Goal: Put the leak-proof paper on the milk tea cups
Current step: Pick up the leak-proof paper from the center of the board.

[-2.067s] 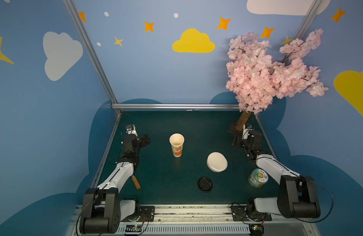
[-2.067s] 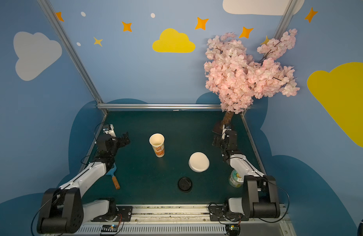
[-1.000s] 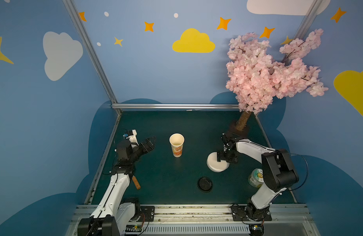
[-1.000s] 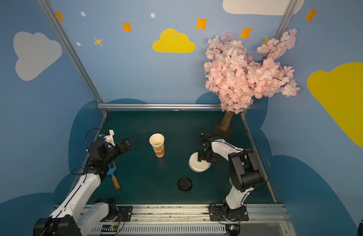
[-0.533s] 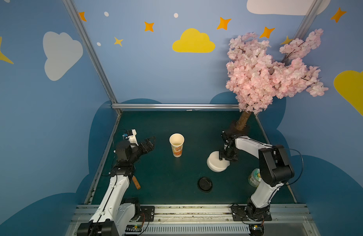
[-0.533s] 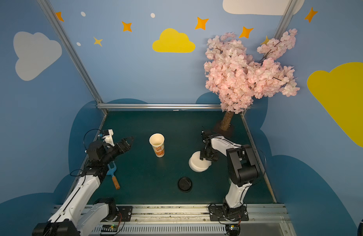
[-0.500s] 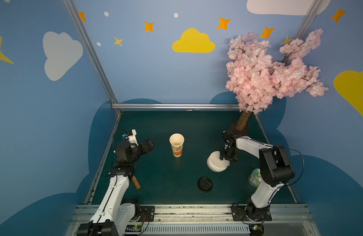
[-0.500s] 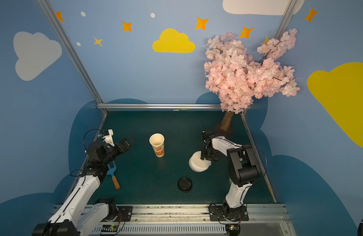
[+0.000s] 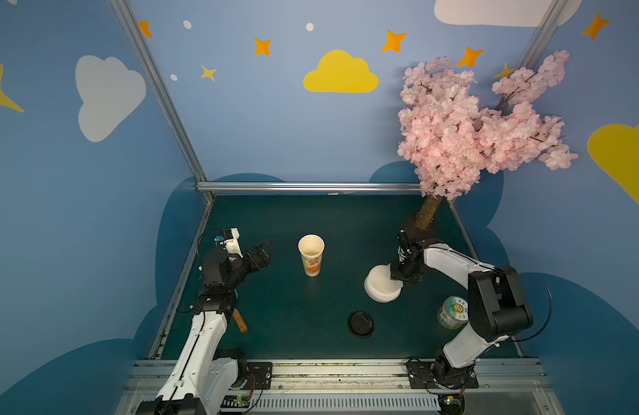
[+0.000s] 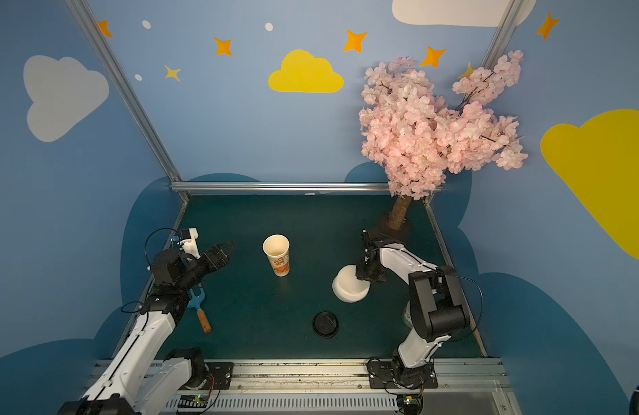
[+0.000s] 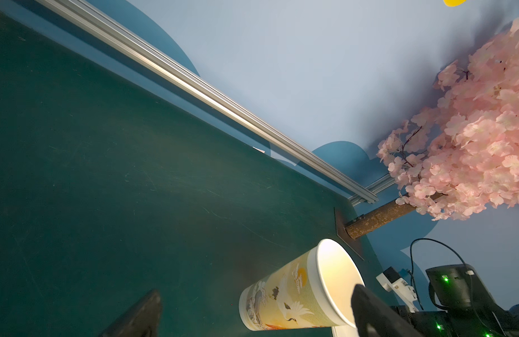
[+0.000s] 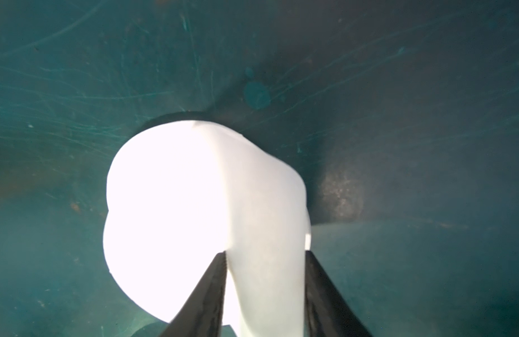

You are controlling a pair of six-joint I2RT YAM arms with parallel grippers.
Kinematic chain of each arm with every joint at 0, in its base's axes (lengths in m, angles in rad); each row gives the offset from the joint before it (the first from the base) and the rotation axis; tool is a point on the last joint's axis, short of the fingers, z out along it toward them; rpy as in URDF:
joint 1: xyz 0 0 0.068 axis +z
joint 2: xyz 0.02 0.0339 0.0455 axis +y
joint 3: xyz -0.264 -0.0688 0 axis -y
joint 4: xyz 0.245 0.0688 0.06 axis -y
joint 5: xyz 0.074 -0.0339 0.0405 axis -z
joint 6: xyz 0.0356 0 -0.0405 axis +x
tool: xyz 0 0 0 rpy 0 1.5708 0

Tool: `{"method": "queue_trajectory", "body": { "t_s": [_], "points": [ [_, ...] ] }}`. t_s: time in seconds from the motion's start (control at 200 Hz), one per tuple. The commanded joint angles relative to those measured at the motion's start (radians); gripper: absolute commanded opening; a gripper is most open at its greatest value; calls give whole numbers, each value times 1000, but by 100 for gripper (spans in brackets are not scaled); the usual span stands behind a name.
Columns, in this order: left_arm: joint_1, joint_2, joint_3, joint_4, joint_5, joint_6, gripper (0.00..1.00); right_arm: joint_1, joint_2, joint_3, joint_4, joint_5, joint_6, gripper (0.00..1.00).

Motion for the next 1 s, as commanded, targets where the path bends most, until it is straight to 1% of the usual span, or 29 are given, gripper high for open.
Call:
{"method": "queue_trajectory", "body": {
  "t_s": [0.0, 0.04, 0.18, 0.325, 0.536, 0.626, 0.691, 0.866, 0.996],
  "points": [
    [-1, -7, -8, -16, -5, 21, 100, -5, -23, -2, -9, -1, -7, 38],
    [0, -7, -8, -16, -6, 21, 100, -2, -24, 2, -13, 6, -9, 37],
    [0, -9, -6, -18, 2, 20, 100, 6, -24, 24, -53, 45, -21, 37],
    [1, -19, -4, -22, 7, 19, 100, 27, -35, 48, -95, 109, -28, 35],
    [-1, -42, -6, -22, 17, 9, 100, 49, -58, 64, -97, 117, -37, 26],
    [0, -47, -12, 1, 42, -12, 100, 57, -86, 63, -80, 108, -45, 19],
    [1, -51, -16, 19, 64, -33, 100, 62, -123, 57, -58, 86, -55, 16],
    [0, -52, -40, 123, 140, -120, 100, 71, -254, 56, 5, -35, -68, 14],
    [0, -37, -51, 207, 214, -187, 100, 81, -342, 67, 108, -221, -44, 14]
  ]
}}
